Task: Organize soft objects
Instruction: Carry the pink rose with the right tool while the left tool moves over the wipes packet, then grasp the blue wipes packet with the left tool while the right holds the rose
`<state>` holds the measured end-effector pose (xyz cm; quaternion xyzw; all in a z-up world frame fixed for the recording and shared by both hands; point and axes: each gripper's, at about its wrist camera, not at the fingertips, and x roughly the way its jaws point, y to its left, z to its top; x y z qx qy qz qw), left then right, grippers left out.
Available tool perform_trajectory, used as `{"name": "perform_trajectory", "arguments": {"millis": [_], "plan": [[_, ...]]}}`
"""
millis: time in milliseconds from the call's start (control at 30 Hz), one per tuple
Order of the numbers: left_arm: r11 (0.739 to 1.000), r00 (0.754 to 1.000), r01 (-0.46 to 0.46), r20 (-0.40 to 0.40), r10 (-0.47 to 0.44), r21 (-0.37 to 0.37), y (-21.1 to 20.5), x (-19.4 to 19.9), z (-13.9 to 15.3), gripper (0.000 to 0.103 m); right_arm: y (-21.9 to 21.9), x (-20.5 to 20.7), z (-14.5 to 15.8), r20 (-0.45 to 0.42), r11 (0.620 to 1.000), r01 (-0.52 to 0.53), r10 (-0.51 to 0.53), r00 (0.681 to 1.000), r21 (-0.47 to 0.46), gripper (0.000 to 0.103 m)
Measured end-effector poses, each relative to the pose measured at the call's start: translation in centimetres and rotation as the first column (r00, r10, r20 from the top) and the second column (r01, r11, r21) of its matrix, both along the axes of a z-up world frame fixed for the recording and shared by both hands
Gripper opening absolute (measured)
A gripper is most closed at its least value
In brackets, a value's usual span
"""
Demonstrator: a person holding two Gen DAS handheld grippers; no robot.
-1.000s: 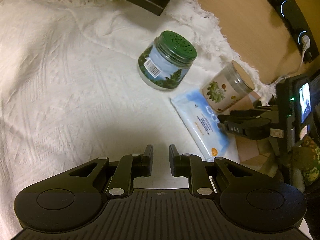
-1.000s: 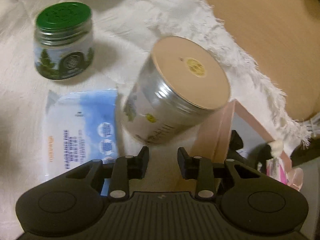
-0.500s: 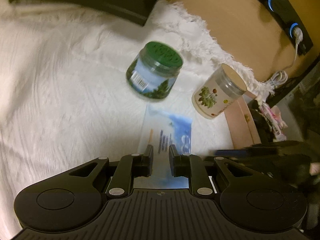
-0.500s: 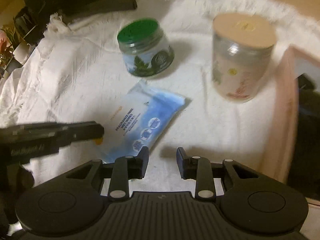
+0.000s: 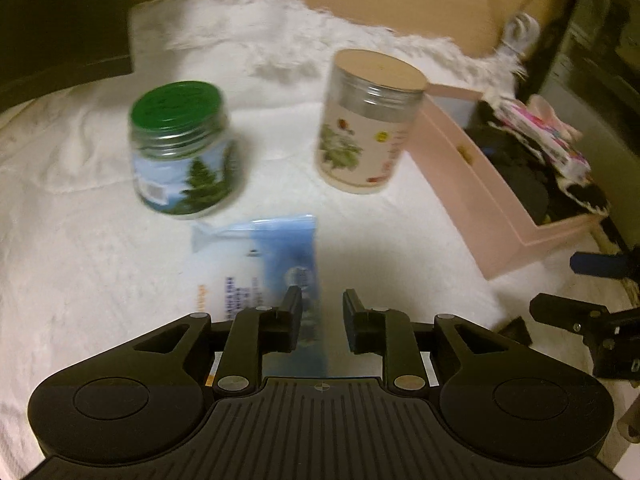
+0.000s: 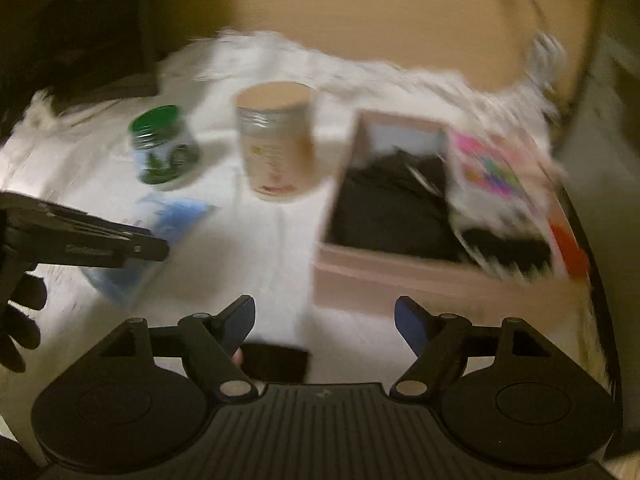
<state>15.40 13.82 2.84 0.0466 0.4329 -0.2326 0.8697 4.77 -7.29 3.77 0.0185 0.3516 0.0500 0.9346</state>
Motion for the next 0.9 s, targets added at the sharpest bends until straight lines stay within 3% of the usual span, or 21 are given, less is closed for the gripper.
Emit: {"name": "perform_trajectory", "arguments": {"millis": [200,233,267,333,467,533,633,700,767,800,833,867,900], "plan": [[0.999,0.999,0.035,-0.018,-0.035,-0.032,-0.9,0.2,-0.4,0.025,-3.2,-0.5,-3.0,-0.105,0.98,0.15,-0.136,0.985,0.131,0.078],[0.998,0.996,0.051,-0.073,-0.053,-0.031,-1.2,0.5,-1.0,0.026,-3.4,-0.5,-3.6,-0.126,0.976,0.167,-0.149,0.981,0.143,0.079],[0.997,0.997,0.061,-0.051,-0.063,-0.036,-1.4,0.2,-1.2,0.028,-3.5,-0.5,-4.1,-0.146,0.971,0.184,-0.162,0.976,0.152,0.083],[0.996,0.996,0.084,-0.03,-0.085,-0.017,-1.9,-0.2,-1.4,0.029,-3.6,-0.9,-4.5,-0.132,0.968,0.194,-0.174,0.976,0.161,0.084],[0.995,0.996,0.083,-0.035,-0.085,-0.053,-1.6,-0.1,-1.0,0.03,-3.3,-0.9,-4.9,-0.127,0.969,0.194,-0.175,0.976,0.155,0.086],[0.997,0.997,0.075,0.025,-0.074,-0.021,-0.9,-0.8,-0.1,0.03,-3.1,-0.9,-5.0,-0.123,0.97,0.192,-0.175,0.977,0.15,0.087],[0.994,0.991,0.036,0.122,-0.049,0.105,0.0,-1.7,0.9,0.03,-3.0,-1.0,-5.0,-0.118,0.972,0.185,-0.169,0.979,0.143,0.09],[0.99,0.994,0.02,0.103,-0.034,0.141,0.8,-1.3,0.5,0.03,-2.9,-1.1,-5.0,-0.113,0.974,0.179,-0.164,0.98,0.138,0.093],[0.995,0.997,0.025,0.07,-0.032,0.101,1.3,-0.9,0.1,0.031,-2.7,-1.1,-5.1,-0.105,0.975,0.174,-0.16,0.981,0.135,0.096],[0.995,0.997,0.035,0.064,-0.042,0.098,1.1,-0.8,0.1,0.032,-2.6,-1.1,-5.2,-0.102,0.976,0.173,-0.16,0.982,0.134,0.097],[0.995,0.997,0.056,0.052,-0.06,0.088,0.8,-0.8,0.2,0.04,-2.5,-1.1,-5.2,-0.1,0.977,0.171,-0.158,0.982,0.13,0.098],[0.995,0.996,0.075,0.041,-0.078,0.072,0.6,-0.6,0.1,0.054,-2.4,-1.0,-5.3,-0.1,0.978,0.167,-0.155,0.983,0.124,0.1],[0.994,0.995,0.091,0.031,-0.093,0.058,0.3,-0.5,0.1,0.059,-2.3,-1.0,-5.3,-0.1,0.979,0.162,-0.15,0.984,0.12,0.101]]}}
